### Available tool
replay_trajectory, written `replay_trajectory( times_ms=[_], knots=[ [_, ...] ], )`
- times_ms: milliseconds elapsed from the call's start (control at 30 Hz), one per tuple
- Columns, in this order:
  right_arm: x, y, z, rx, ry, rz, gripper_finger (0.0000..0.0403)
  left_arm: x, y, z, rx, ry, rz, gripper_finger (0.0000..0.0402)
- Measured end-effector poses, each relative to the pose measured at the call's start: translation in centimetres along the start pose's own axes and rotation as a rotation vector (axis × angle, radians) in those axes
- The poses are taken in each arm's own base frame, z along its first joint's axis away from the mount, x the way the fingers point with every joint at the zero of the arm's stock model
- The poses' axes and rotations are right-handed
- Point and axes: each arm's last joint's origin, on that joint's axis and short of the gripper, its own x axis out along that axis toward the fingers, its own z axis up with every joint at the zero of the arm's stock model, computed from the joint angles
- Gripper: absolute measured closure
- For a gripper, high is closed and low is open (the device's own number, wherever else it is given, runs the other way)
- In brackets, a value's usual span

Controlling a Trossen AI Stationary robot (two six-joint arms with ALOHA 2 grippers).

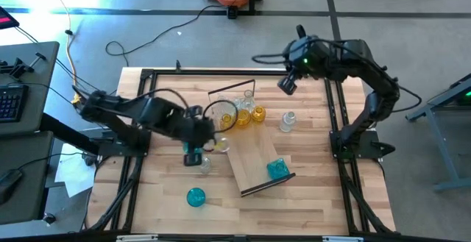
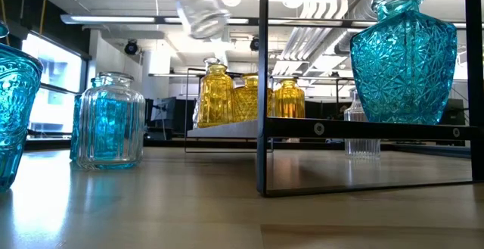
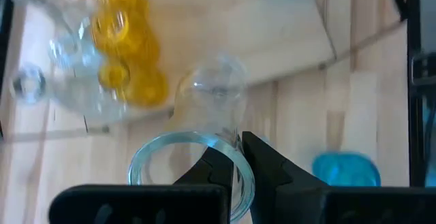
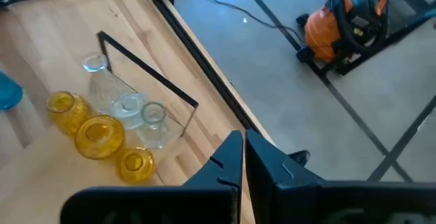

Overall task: Sort vases onto shelf
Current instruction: Put the transparent crystal vase on the shelf

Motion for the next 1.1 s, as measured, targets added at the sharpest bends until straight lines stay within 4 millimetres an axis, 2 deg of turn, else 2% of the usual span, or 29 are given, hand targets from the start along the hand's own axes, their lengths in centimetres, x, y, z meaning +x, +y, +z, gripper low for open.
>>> replay_trajectory(
  times_ms=[133, 400, 567, 700, 833, 1100],
  knots=[
    [0.7, -1.3, 0.1, 0.040, 0.024, 0.004, 0.0403, 1.4, 1.1, 1.7, -0.040, -0.053, -0.042, 0.0392],
    [1.6, -3.1, 0.2, 0.094, 0.049, -0.022, 0.0403, 5.9, 1.7, 4.1, -0.030, -0.042, -0.070, 0.0392],
    [1.9, -3.8, 0.2, 0.121, 0.062, -0.003, 0.0403, 9.2, 1.9, 4.9, -0.040, 0.021, -0.113, 0.0392],
    [2.1, -4.2, 0.2, 0.134, 0.067, -0.003, 0.0403, 10.8, 2.1, 5.2, -0.048, 0.052, -0.099, 0.0392],
    [2.1, -4.2, 0.2, 0.122, 0.067, -0.001, 0.0403, 11.0, 2.3, 5.8, -0.053, 0.055, -0.091, 0.0392],
    [2.1, -4.2, 0.2, 0.116, 0.067, 0.000, 0.0403, 9.0, 2.6, 5.5, -0.044, 0.132, -0.068, 0.0392]
  ],
)
